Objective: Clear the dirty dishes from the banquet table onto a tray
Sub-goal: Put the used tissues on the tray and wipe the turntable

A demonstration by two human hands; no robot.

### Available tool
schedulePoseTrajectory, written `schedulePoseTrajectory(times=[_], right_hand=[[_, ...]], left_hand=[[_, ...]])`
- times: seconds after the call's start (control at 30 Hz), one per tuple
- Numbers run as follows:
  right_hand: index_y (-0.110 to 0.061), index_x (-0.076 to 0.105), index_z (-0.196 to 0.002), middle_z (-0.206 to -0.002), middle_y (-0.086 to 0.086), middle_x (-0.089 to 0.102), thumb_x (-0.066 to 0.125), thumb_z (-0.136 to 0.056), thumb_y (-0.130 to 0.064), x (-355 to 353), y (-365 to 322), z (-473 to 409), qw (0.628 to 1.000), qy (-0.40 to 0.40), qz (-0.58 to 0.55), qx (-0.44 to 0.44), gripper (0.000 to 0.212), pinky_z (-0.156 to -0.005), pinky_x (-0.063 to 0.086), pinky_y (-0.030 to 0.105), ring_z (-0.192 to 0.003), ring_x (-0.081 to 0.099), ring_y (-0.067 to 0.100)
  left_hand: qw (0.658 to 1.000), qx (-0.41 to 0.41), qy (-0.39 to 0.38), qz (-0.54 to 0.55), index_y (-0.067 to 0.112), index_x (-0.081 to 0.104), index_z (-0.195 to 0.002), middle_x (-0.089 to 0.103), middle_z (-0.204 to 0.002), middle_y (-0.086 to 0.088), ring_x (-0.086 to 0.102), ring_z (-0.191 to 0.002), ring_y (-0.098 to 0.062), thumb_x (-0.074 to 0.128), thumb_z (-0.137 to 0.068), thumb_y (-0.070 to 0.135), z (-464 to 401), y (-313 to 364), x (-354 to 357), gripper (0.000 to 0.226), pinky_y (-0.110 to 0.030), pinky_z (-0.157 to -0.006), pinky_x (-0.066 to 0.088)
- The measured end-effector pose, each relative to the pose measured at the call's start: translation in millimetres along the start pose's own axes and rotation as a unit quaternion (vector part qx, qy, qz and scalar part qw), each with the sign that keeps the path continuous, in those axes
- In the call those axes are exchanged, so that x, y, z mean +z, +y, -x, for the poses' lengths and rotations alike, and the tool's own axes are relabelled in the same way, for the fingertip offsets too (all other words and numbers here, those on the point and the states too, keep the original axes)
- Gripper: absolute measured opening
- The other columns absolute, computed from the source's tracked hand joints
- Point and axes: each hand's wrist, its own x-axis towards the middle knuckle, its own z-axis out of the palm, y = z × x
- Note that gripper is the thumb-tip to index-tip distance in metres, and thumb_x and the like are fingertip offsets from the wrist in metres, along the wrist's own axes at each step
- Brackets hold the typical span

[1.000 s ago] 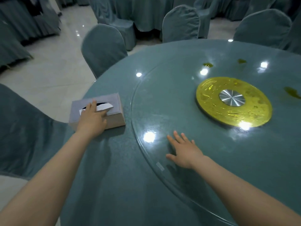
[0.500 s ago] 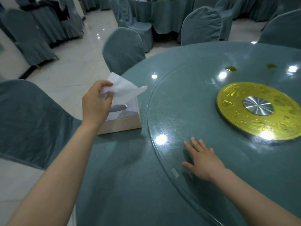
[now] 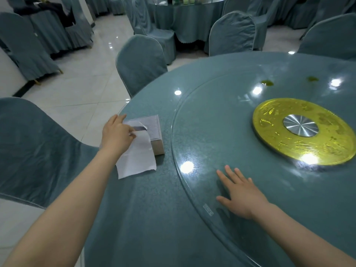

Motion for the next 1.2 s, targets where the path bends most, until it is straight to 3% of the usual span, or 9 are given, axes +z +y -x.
schedulePoseTrajectory(times=[0.13,0.2,0.27,0.43,0.5,0.7,0.8,1.0,1.2], right_hand=[[-0.038,-0.012,-0.148,-0.157,-0.007,-0.022,0.038,-0.089,-0.062,1.2,1.6,0.5,1.0,0.002,-0.001,-0.003,0.081,-0.117,0.004,0.046,-0.146,-0.015,0.019],[-0.037,-0.012,-0.148,-0.157,-0.007,-0.022,0.037,-0.089,-0.063,1.7,2.0,0.6,1.0,0.005,0.002,-0.005,0.081,-0.117,0.004,0.046,-0.146,-0.015,0.02],[-0.037,-0.012,-0.149,-0.157,-0.007,-0.021,0.038,-0.089,-0.062,1.7,1.7,1.2,1.0,0.005,0.002,-0.006,0.081,-0.117,0.003,0.046,-0.146,-0.015,0.02],[-0.036,-0.011,-0.149,-0.157,-0.005,-0.021,0.038,-0.089,-0.061,1.1,1.0,1.1,1.0,0.007,-0.002,-0.004,0.081,-0.117,0.002,0.046,-0.146,-0.015,0.02],[-0.035,-0.011,-0.149,-0.157,-0.005,-0.021,0.038,-0.089,-0.061,0.2,-1.0,1.0,1.0,0.007,-0.004,-0.003,0.082,-0.117,0.002,0.046,-0.146,-0.015,0.021],[-0.028,0.008,-0.152,-0.16,-0.002,-0.004,0.056,-0.086,-0.051,-17.1,0.2,6.7,0.992,0.005,-0.127,-0.016,0.085,-0.117,0.004,0.042,-0.147,-0.004,0.018],[-0.022,0.015,-0.151,-0.16,-0.001,0.009,0.068,-0.083,-0.042,-24.8,10.6,27.6,0.964,0.063,-0.258,-0.017,0.089,-0.116,0.008,0.025,-0.146,0.008,0.011],[-0.034,0.016,-0.149,-0.15,-0.017,0.021,0.082,-0.07,-0.033,-47.5,13.2,84.2,0.909,0.116,-0.398,-0.042,0.103,-0.114,0.016,0.023,-0.141,0.013,0.0],[-0.025,0.055,-0.129,-0.13,-0.01,0.057,0.082,-0.07,-0.012,-66.7,7.0,124.1,0.874,0.104,-0.464,-0.103,0.066,-0.096,0.042,0.017,-0.119,0.052,0.003]], left_hand=[[1.0,-0.013,-0.017,-0.018,0.015,0.07,-0.111,0.044,-0.144,-0.01,0.034,-0.135,-0.029,0.054,-0.092,0.019,-17.3,5.1,6.6,0.025,-0.038,-0.11,0.027],[0.999,-0.02,-0.016,-0.032,0.01,0.072,-0.098,0.063,-0.118,-0.014,0.054,-0.107,-0.03,0.051,-0.09,0.013,-23.9,7.3,4.2,0.023,-0.039,-0.099,0.038],[0.999,-0.03,-0.001,-0.026,0.007,0.071,-0.089,0.068,-0.096,-0.016,0.056,-0.084,-0.031,0.049,-0.088,0.005,-25.6,11.0,-1.2,0.023,-0.038,-0.089,0.041],[0.99,0.059,0.119,0.05,0.005,0.075,-0.094,0.069,-0.092,-0.021,0.058,-0.084,-0.038,0.053,-0.089,0.002,-9.6,44.1,-16.2,0.023,-0.038,-0.082,0.039],[0.983,0.088,0.125,0.101,0.006,0.076,-0.094,0.069,-0.09,-0.02,0.06,-0.084,-0.037,0.059,-0.086,0.002,16.4,67.6,-19.5,0.019,-0.037,-0.074,0.041],[0.966,0.157,0.042,0.199,0.01,0.076,-0.09,0.07,-0.091,-0.008,0.063,-0.086,-0.029,0.067,-0.076,-0.002,100.2,128.7,-17.0,0.021,-0.024,-0.068,0.035],[0.957,0.182,-0.003,0.228,0.016,0.076,-0.09,0.068,-0.091,-0.001,0.063,-0.082,-0.021,0.068,-0.077,0.004,120.7,145.6,-27.0,0.02,-0.019,-0.065,0.033],[0.932,0.24,-0.077,0.261,0.02,0.072,-0.093,0.057,-0.087,0.01,0.054,-0.081,-0.011,0.065,-0.078,0.005,144.7,177.3,-56.8,0.022,-0.018,-0.069,0.035],[0.903,0.274,-0.16,0.288,0.027,0.069,-0.11,0.067,-0.109,0.006,0.058,-0.095,-0.008,0.054,-0.077,-0.004,168.7,215.1,-80.3,0.048,-0.013,-0.08,0.041]])
